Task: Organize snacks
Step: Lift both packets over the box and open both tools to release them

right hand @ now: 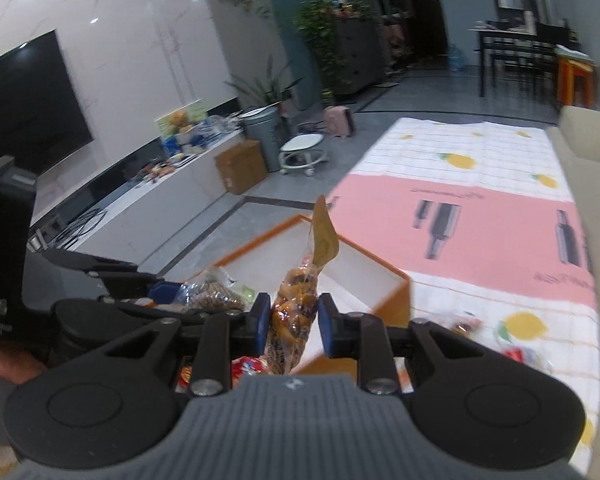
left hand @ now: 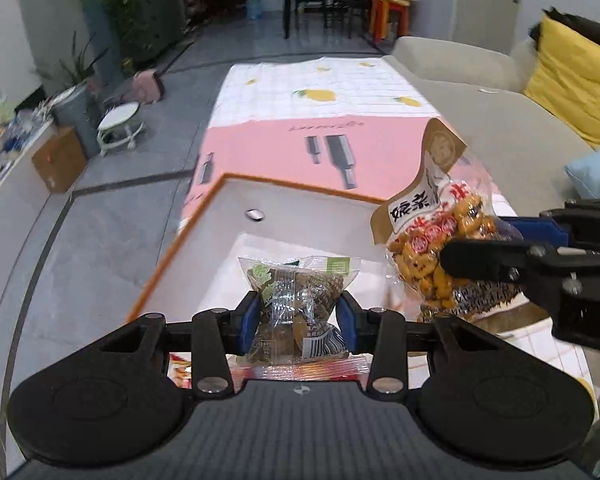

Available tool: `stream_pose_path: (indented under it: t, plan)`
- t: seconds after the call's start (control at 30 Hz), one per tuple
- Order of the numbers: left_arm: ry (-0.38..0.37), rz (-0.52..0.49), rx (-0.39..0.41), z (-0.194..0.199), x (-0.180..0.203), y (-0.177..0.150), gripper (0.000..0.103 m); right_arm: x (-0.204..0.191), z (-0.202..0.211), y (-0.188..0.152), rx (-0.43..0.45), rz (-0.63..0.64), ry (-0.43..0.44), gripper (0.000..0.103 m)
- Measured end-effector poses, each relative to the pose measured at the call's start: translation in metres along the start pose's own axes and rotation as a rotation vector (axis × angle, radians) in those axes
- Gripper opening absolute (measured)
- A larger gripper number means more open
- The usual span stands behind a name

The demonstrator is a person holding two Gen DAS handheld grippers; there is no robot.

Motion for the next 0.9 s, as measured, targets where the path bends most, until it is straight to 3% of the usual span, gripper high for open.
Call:
stream_pose_path:
  t: [0.13, 0.23, 0.5, 0.9]
  plan:
    - [-0.018, 0.064, -0.044, -0.015, -0.033, 0.004, 0.046, -0.023, -0.031, 0.012, -0.032, 0.073, 0.027, 0.022]
    - [0.011, 0.077, -0.08, -0.031, -0.052, 0.0, 0.046, -0.038, -0.057, 0.013, -0.076, 0.119, 0.035, 0.022]
    - [0.042, 0.096, -0.195, -0.07, -0.087, -0.012, 0.046, -0.064, -0.119, -0.009, -0.206, 0.217, 0.033, 0.022]
    - [0.086, 0.099, -0.308, -0.107, -0.104, -0.025, 0.046, -0.068, -0.153, -0.015, -0.327, 0.249, 0.049, 0.023]
Point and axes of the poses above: each gripper's, at about its wrist camera, not at the fingertips, and z roughly against the way its jaws point, x to its right, y to its top, the point moved 1 cm from there along -z, roughly the way its jaws point, and after that the axes turned 15 degrees about -y, right-handed, at the moved point
